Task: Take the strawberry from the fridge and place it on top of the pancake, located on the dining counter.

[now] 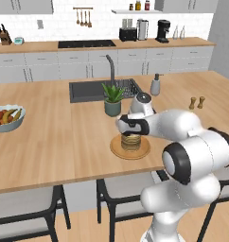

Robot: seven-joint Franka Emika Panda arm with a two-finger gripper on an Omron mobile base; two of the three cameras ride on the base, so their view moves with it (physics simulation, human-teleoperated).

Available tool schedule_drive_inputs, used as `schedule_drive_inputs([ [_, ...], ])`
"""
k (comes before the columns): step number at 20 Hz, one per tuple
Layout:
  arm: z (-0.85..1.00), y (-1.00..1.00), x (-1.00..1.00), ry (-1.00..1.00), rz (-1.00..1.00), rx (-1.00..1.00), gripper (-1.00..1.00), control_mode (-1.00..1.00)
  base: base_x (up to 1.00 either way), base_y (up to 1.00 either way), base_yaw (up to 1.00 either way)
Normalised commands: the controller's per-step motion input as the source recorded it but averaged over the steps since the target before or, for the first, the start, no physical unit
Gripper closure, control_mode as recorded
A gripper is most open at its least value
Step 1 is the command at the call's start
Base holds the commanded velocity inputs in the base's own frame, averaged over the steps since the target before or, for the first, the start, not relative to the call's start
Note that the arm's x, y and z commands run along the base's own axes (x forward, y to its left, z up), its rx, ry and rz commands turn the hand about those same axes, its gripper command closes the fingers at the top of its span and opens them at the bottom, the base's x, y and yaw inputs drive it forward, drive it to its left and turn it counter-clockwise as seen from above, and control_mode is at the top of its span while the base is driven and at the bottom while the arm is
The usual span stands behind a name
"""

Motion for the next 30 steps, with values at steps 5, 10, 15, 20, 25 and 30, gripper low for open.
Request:
schedule_drive_inputs([
  [5, 0.65, 0.03, -0.50, -0.21, 0.00, -0.01, -1.00, -1.00, 0.00, 0.00, 0.00],
  [10, 0.71, 0.00, -0.89, -0.12, 0.00, 0.00, -1.00, -1.00, 0.00, 0.00, 0.00],
  [15, 0.82, -0.14, -1.00, -0.01, 0.00, 0.00, -1.00, -1.00, 0.00, 0.00, 0.00],
  [20, 0.84, -0.31, -1.00, -0.02, 0.00, 0.00, -1.00, -1.00, 0.00, 0.00, 0.00],
  [25, 0.99, -0.11, -1.00, 0.00, 0.00, 0.00, -1.00, -1.00, 0.00, 0.00, 0.00],
  [30, 1.00, 0.00, -1.00, 0.00, 0.00, 0.00, -1.00, -1.00, 0.00, 0.00, 0.00],
])
